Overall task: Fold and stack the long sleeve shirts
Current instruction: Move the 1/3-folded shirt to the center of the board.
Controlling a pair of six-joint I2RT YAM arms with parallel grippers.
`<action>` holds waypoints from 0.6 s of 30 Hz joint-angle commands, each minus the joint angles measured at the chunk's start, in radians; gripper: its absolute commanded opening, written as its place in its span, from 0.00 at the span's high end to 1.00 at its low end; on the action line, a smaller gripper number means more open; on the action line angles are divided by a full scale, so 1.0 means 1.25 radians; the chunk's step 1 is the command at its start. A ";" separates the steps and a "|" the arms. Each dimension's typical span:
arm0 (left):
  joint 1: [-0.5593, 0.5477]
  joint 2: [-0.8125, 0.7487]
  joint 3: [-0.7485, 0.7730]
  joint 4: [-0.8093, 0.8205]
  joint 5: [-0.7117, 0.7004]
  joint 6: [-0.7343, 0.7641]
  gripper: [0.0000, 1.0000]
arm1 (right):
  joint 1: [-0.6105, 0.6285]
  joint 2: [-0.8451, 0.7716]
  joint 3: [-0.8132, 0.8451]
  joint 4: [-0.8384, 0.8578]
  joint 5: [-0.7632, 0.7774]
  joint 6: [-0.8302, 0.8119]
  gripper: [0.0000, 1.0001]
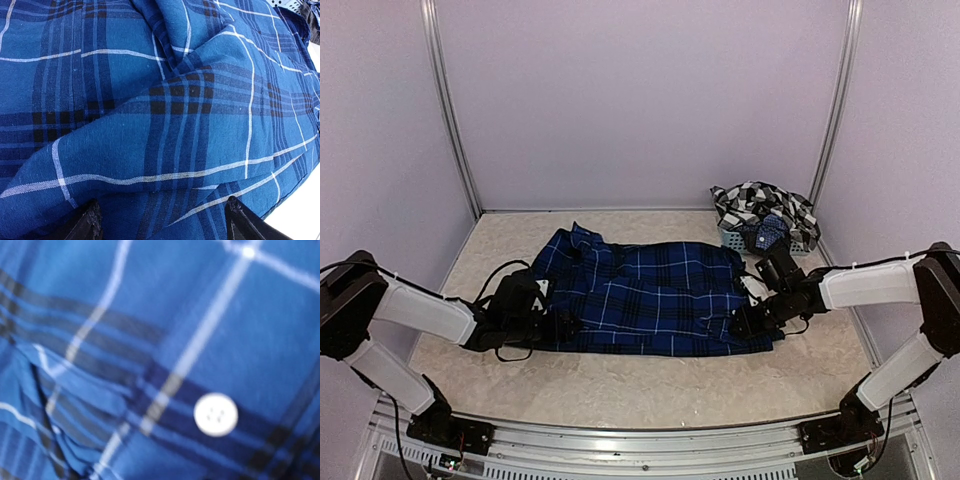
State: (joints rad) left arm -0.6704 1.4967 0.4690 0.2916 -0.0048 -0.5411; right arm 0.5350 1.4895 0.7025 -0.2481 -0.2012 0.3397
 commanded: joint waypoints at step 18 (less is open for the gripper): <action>-0.192 -0.134 -0.098 -0.291 -0.070 -0.210 0.20 | 0.073 -0.143 -0.149 -0.195 0.077 0.287 0.68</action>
State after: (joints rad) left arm -0.8749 1.3556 0.4122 0.1329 -0.0917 -0.6922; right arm 0.5987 1.3380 0.5518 -0.3004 -0.1444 0.5770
